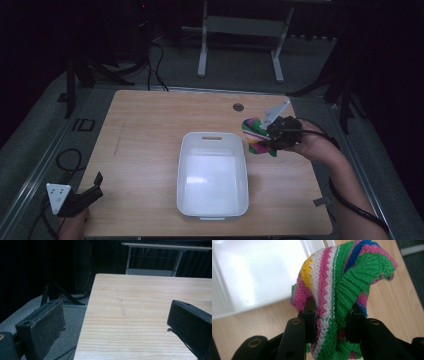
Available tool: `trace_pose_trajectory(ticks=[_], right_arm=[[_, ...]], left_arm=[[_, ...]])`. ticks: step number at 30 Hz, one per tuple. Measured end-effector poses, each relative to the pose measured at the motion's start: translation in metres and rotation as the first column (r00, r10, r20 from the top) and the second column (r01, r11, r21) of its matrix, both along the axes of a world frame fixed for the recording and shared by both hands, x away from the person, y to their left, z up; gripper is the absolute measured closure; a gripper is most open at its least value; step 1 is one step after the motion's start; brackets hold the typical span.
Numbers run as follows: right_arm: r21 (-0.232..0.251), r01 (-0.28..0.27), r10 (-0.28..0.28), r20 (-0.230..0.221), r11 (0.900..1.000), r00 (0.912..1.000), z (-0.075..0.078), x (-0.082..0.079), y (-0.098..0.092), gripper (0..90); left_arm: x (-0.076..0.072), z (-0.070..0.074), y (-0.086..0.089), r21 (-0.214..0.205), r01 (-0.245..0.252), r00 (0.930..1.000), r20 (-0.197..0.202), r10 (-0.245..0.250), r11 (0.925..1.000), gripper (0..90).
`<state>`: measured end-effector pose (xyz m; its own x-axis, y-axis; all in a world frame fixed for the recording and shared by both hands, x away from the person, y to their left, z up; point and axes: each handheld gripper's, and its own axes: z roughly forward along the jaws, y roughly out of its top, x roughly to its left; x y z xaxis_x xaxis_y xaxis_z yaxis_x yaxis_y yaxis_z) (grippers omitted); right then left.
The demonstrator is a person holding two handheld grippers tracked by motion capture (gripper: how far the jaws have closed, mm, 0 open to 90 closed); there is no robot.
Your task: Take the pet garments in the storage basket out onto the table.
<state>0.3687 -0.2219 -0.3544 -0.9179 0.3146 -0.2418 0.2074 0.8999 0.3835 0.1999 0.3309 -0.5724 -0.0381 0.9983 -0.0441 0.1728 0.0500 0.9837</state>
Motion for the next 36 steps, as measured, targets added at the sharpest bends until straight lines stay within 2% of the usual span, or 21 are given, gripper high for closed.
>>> trace_pose_trajectory(ticks=[7, 13, 19, 26, 30, 33, 36], right_arm=[[0.019, 0.084, -0.083, -0.014, 0.9963, 0.9964, -0.032, 0.016, -0.022, 67.3], [-0.006, 0.132, -0.132, -0.043, 0.9913, 0.9903, -0.065, 0.03, -0.028, 67.2], [-0.024, 0.148, -0.149, -0.07, 0.9887, 0.9863, -0.093, 0.04, -0.026, 67.1], [-0.037, 0.15, -0.153, -0.077, 0.988, 0.9852, -0.121, 0.047, -0.019, 66.6], [-0.06, 0.166, -0.171, -0.09, 0.9842, 0.9811, -0.139, 0.052, -0.02, 66.6], [-0.046, 0.18, -0.184, -0.115, 0.9827, 0.9763, -0.153, 0.053, -0.022, 66.3], [-0.019, 0.199, -0.2, -0.126, 0.9798, 0.9717, -0.158, 0.054, -0.023, 66.2]], left_arm=[[0.0, 0.0, -0.001, 0.009, 0.004, 1.0, -0.002, -0.004, 0.9999, 1.9], [0.0, 0.0, -0.001, 0.009, 0.007, 1.0, -0.002, -0.007, 0.9999, 1.9], [0.0, 0.0, -0.001, 0.011, 0.008, 1.0, -0.002, -0.008, 0.9999, 1.9], [0.0, 0.0, -0.001, 0.011, 0.01, 0.9999, -0.002, -0.01, 0.9999, 1.9], [0.0, 0.0, -0.001, 0.014, 0.011, 0.9999, -0.002, -0.011, 0.9998, 1.9], [0.0, 0.0, -0.001, 0.015, 0.011, 0.9999, -0.003, -0.011, 0.9998, 1.9], [0.0, 0.0, -0.001, 0.013, 0.01, 1.0, -0.002, -0.01, 0.9999, 1.9]])
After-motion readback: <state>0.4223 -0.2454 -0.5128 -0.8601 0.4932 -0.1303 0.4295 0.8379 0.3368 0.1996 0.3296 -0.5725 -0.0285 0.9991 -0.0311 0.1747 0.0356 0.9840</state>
